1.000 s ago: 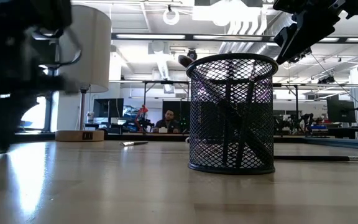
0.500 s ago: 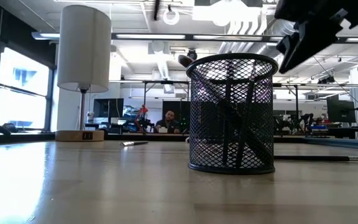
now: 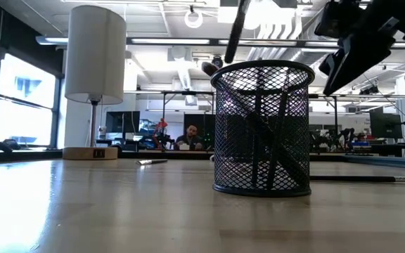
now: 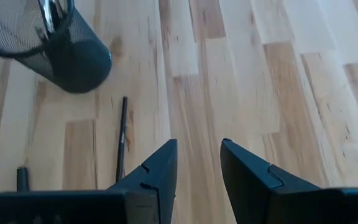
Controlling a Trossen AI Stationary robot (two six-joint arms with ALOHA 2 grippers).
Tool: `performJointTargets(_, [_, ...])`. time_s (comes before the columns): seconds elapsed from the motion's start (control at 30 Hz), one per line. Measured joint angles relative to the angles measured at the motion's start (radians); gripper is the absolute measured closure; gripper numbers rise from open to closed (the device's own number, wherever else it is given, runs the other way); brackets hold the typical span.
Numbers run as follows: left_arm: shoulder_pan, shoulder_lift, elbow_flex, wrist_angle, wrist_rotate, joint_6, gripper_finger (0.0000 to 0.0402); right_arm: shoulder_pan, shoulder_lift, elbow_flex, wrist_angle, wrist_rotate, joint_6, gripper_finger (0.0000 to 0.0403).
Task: Pick & Place Makeup Supplies
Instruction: Put the makeup brush into the black makeup holder
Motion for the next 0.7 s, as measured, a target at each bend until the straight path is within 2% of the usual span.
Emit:
performJointTargets(0.23, [0.000, 0.088, 0.002, 0.095, 0.087, -0.032, 0.0401, 0.000, -0.034, 0.001, 0.014, -0.005, 0.015, 0.0287])
performJointTargets(0.33, [0.000, 0.099, -0.001, 0.072, 0.104, -0.039, 0.0391, 0.000, -0.050, 0.001, 0.014, -0.006, 0.023, 0.0287])
performJointTargets(0.53, [0.012, 0.095, 0.000, 0.004, 0.134, -0.119, 0.0349, 0.000, -0.073, 0.001, 0.014, -0.014, 0.035, 0.0287])
performJointTargets(0.7, [0.013, 0.097, 0.000, -0.046, 0.156, -0.174, 0.0299, 0.000, -0.078, 0.001, 0.013, -0.013, 0.046, 0.0287])
